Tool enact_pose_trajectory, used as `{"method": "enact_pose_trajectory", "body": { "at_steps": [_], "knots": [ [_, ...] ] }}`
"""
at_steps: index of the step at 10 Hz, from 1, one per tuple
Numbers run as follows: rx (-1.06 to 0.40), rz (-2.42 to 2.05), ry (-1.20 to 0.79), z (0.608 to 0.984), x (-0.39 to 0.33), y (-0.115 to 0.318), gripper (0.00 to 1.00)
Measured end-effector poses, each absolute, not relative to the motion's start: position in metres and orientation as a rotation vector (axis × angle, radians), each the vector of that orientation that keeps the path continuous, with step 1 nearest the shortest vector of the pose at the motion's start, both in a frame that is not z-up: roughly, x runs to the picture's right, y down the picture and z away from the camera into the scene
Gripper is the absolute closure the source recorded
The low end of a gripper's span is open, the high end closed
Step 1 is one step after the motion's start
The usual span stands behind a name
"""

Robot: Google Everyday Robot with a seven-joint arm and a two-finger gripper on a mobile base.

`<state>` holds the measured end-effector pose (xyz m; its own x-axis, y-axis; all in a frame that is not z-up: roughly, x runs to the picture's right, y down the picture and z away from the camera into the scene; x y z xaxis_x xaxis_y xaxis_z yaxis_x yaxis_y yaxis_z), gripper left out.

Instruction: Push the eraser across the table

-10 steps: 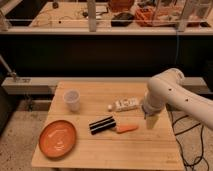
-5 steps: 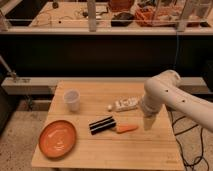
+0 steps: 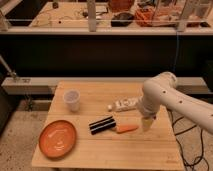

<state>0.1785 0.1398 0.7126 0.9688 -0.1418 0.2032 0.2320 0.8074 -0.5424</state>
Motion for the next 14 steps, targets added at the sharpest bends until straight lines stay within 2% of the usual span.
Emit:
{"method": "enact_pose_trajectory", "body": {
  "at_steps": [14],
  "knots": [
    [-0.634, -0.259, -0.193, 0.733, 0.161, 0.163, 0.2]
  ]
}}
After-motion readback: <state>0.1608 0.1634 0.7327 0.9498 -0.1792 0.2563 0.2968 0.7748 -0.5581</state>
